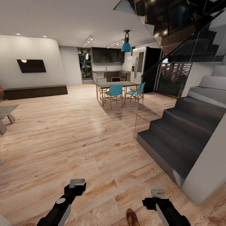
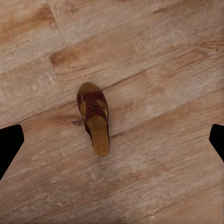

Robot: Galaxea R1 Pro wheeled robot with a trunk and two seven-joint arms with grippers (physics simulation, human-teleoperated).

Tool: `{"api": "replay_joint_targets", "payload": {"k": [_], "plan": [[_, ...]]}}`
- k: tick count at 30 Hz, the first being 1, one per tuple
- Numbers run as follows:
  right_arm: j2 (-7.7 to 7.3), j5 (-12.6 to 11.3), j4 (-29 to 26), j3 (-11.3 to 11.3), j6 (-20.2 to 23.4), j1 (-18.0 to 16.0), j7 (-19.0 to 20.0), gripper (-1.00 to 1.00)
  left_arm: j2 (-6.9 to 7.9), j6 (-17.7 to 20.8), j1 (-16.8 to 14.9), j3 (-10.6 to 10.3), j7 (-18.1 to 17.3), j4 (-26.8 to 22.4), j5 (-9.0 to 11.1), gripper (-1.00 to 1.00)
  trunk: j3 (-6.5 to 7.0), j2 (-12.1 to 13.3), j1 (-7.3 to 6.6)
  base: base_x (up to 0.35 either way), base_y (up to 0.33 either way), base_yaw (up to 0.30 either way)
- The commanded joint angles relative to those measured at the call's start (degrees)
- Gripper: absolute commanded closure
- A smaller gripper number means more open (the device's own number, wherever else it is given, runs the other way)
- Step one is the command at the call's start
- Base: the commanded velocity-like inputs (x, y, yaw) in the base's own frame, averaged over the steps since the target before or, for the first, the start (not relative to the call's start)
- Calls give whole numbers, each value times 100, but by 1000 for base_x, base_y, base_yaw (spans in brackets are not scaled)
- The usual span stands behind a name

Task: Pick up the two gym shoes and the two sandals from the corridor floor and place them onto the hallstand (shoe rack) in the corridor, making sure they are on the rack and not on the floor. Arrange them so the two gym shoes are next to each other and the two sandals are next to each other.

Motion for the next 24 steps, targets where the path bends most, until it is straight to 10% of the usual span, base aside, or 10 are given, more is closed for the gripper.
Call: {"api": "replay_joint_targets", "payload": {"k": [1, 24], "plan": [[-1, 1, -9, 3, 32, -1, -3, -100, -4, 10, -1, 12, -2, -4, 16, -100, -11, -3, 0, -1, 0, 132], [-1, -9, -14, -6, 24, -1, 14, -100, -4, 10, -2, 14, -4, 12, 16, -100, -430, -685, 373, 0, 0, 116]]}}
